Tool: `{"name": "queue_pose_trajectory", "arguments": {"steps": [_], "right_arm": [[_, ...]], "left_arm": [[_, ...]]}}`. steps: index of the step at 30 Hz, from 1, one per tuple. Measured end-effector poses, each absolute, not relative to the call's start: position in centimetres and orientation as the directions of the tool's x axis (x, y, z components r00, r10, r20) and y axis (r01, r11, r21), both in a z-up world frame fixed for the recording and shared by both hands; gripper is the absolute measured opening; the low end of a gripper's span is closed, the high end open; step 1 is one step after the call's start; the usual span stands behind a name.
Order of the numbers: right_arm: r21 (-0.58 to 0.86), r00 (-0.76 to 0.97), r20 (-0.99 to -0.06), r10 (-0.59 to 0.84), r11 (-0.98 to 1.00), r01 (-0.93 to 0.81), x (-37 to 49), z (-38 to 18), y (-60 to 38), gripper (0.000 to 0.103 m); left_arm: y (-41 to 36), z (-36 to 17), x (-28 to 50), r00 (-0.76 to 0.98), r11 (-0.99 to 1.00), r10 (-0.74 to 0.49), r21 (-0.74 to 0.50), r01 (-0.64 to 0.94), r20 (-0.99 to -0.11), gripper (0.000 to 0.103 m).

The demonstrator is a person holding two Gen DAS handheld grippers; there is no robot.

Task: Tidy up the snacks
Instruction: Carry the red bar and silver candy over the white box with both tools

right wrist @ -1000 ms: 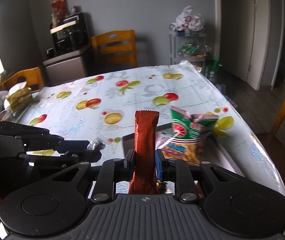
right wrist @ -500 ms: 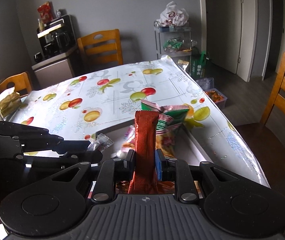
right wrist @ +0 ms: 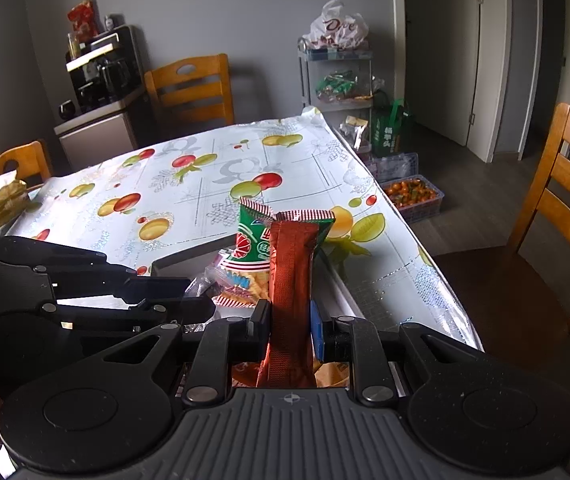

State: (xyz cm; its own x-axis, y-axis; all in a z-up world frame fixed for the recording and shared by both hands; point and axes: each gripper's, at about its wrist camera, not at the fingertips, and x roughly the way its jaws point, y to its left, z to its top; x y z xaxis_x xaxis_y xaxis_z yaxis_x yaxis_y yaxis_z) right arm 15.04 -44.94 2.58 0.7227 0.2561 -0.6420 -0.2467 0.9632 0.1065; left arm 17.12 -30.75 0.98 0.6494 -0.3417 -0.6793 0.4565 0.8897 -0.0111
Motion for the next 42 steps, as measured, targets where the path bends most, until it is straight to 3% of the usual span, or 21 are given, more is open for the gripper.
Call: {"name": "queue_pose_trajectory", "arguments": {"steps": [42], "right_arm": [[0.111, 0.573, -0.757, 0.315, 0.925, -0.363, 16.5, -1.5, -44.3, 0.023]], "left_arm": [[-31.8, -3.2, 17.8, 0.565, 0.912, -0.279, -0.030, 0.410, -0.777, 0.015]]}}
